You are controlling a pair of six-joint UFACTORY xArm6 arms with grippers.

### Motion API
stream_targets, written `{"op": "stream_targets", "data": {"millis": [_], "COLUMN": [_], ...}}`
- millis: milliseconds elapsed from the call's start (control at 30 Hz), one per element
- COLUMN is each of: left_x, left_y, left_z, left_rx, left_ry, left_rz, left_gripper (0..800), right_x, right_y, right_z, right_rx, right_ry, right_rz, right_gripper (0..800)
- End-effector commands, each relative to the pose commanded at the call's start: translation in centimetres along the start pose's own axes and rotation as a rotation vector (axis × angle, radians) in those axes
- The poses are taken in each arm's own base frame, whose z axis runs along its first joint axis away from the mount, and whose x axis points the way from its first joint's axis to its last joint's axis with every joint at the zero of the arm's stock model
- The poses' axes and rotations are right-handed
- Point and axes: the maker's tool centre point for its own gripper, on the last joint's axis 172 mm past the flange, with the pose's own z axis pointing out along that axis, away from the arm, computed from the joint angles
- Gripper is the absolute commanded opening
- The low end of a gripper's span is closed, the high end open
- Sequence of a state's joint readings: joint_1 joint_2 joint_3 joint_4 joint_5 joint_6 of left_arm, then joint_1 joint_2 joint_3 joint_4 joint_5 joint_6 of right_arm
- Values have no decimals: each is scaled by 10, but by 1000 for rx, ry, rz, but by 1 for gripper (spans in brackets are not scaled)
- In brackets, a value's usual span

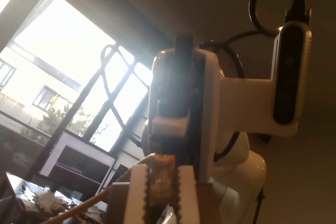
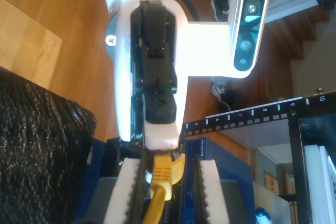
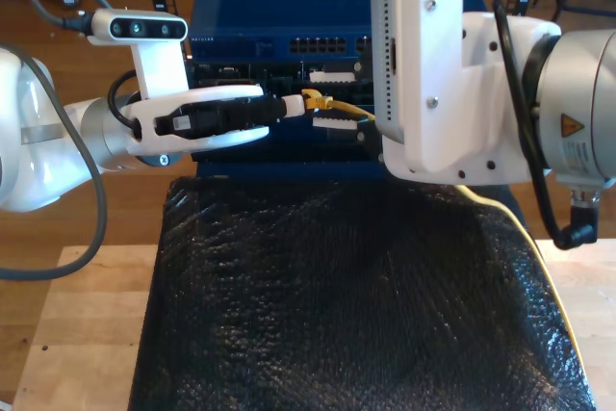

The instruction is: Grab the cable and plug it in

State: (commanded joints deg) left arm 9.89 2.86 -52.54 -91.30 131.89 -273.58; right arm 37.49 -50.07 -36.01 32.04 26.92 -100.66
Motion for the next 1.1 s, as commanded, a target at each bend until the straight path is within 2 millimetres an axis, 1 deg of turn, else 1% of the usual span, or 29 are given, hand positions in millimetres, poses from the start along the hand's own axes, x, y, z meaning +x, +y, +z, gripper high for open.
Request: {"op": "stream_targets", "data": {"millis": [333,567,800,967,1000,1033,1067,1100], "left_x": [0,0,1,0,0,0,0,0], "left_y": [0,0,0,0,1,0,1,2], "left_z": [0,0,0,1,0,0,0,1], "left_rx": [0,0,0,-3,-1,-2,-3,-8], "left_ry": [0,-1,-2,-2,-1,0,0,-1], "left_rz": [-5,-3,-4,-6,-5,-6,-5,-6], "left_gripper": [5,5,5,7,26,67,136,169], "right_x": [0,-1,-2,-2,-2,-2,-2,-2], "right_y": [-2,-3,-4,-4,-4,-4,-4,-4], "right_z": [2,3,3,3,3,3,3,3], "right_rx": [5,6,9,9,9,9,9,9], "right_ry": [0,-1,-2,-2,-2,-2,-2,-2], "right_rz": [0,3,3,5,6,6,6,6], "right_gripper": [223,179,166,108,100,87,62,32]}}
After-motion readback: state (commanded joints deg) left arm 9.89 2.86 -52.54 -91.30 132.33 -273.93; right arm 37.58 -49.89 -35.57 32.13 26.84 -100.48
